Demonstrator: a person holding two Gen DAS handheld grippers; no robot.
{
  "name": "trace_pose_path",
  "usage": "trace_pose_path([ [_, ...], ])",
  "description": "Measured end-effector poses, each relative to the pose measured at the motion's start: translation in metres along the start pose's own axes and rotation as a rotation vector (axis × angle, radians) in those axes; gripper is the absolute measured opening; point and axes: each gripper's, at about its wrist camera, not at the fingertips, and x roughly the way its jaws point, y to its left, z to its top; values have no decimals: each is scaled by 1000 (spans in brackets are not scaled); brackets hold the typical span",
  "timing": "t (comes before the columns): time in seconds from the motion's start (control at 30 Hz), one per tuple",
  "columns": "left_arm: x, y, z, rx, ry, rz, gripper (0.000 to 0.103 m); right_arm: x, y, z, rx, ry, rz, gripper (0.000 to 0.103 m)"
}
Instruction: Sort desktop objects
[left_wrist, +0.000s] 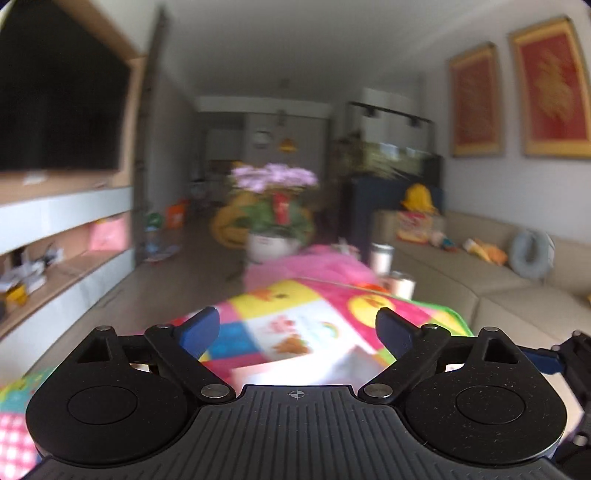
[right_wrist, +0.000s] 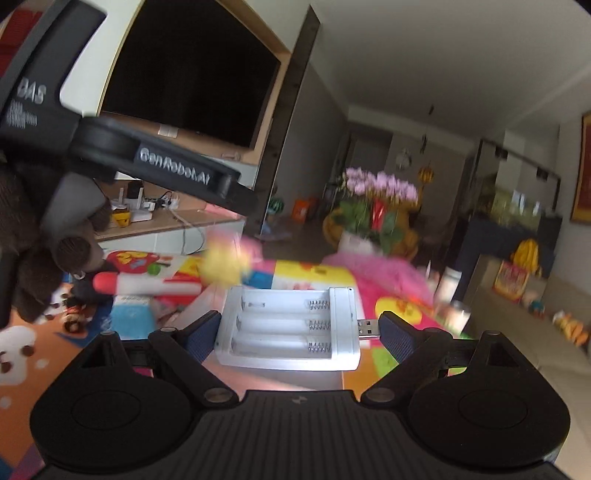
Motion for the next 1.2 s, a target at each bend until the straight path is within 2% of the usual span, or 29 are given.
trace_pose_path([
  [0.1, -17, 23, -21, -27, 40, 63, 98, 24, 11, 3, -47, -15, -3, 91],
  [0.2, -27, 43, -53, -40, 125, 109, 98, 59, 20, 3, -54, -8, -27, 91],
  [0.33, -41, 61, -94, -65, 224, 159, 99, 102, 29, 0, -12, 109, 9, 93],
  [0.4, -50, 69, -112, -69, 249, 191, 100, 104, 34, -5, 16, 146, 43, 94],
  [0.6, -61, 90, -144, -68, 286, 251, 100, 83, 51, -20, 11, 176, 124, 98],
  [0.7, -60, 100, -155, -125, 299, 242, 100, 82, 64, -13, -5, 178, 167, 96],
  [0.77, -63, 102, -163, -149, 316, 244, 100, 83, 77, -7, -34, 187, 202, 81],
  [0.8, -62, 102, -164, -158, 333, 242, 100, 87, 85, -3, -49, 200, 226, 70],
  [0.83, -64, 102, -162, -161, 321, 234, 100, 92, 94, 0, -60, 214, 254, 66],
  [0.97, -67, 103, -163, -172, 304, 212, 100, 115, 128, 17, -75, 233, 314, 66],
  [1.1, -70, 103, -163, -177, 289, 199, 100, 167, 148, 34, 13, 353, 333, 69],
  [1.2, -71, 104, -163, -192, 287, 192, 100, 197, 158, 33, 47, 425, 356, 70],
])
